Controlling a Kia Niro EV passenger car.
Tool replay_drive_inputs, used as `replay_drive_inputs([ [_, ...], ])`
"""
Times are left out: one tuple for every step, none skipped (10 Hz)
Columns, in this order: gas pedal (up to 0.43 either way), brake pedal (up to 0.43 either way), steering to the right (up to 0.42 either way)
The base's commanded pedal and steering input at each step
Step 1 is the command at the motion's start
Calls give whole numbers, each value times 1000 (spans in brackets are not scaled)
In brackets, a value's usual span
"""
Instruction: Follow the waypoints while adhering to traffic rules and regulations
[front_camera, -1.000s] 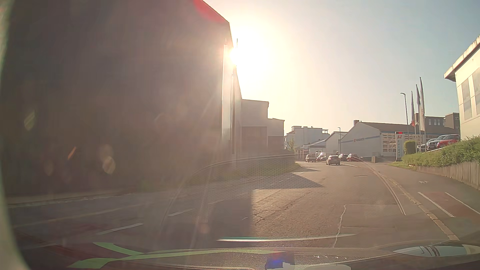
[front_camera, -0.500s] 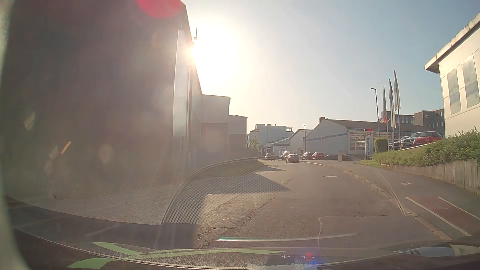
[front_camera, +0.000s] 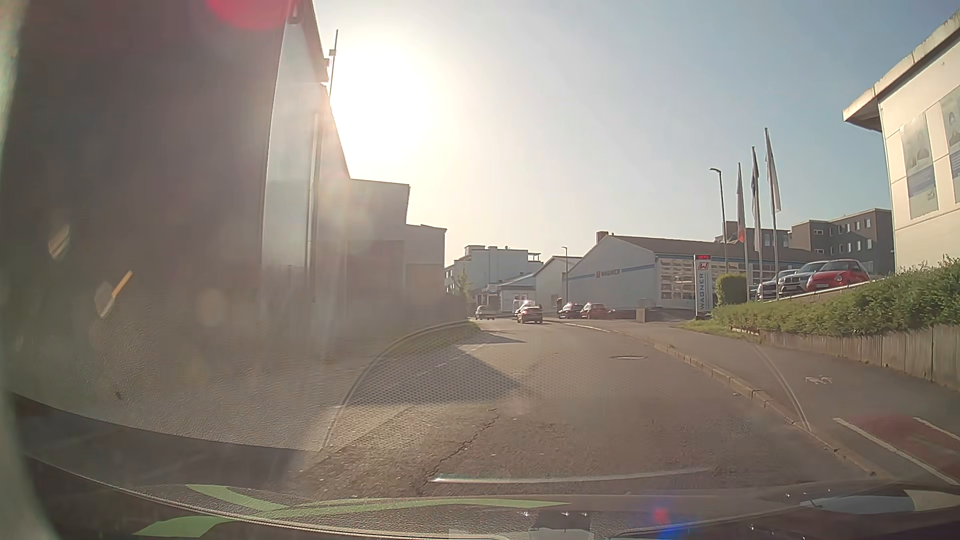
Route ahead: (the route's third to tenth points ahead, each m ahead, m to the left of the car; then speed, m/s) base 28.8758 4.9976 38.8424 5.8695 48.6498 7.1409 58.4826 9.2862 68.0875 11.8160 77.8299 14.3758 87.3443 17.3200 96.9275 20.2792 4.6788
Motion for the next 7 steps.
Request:
replay_drive_inputs([
  [189, 0, 137],
  [189, 0, 126],
  [189, 0, 119],
  [189, 0, 116],
  [189, 0, 114],
  [189, 0, 106],
  [189, 0, 93],
])
